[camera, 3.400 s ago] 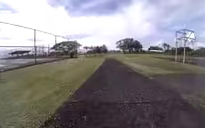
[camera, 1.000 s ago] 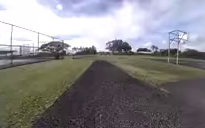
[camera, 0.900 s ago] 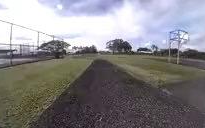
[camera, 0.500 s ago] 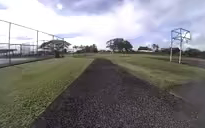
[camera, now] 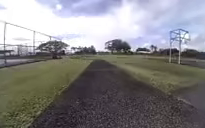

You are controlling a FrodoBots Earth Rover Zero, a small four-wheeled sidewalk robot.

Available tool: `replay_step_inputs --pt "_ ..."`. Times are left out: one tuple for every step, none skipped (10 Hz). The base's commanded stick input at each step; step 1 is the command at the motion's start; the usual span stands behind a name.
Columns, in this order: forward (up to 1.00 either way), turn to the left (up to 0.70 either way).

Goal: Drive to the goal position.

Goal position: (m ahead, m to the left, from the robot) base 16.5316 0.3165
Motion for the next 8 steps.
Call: replay_step_inputs --pt "0.5 0.0" --pt "0.5 0.0" --pt "0.5 0.0" --pt "0.5 0.0" --pt "0.5 0.0" --pt "0.5 0.0" --pt "0.5 0.0" --pt "0.5 0.0"
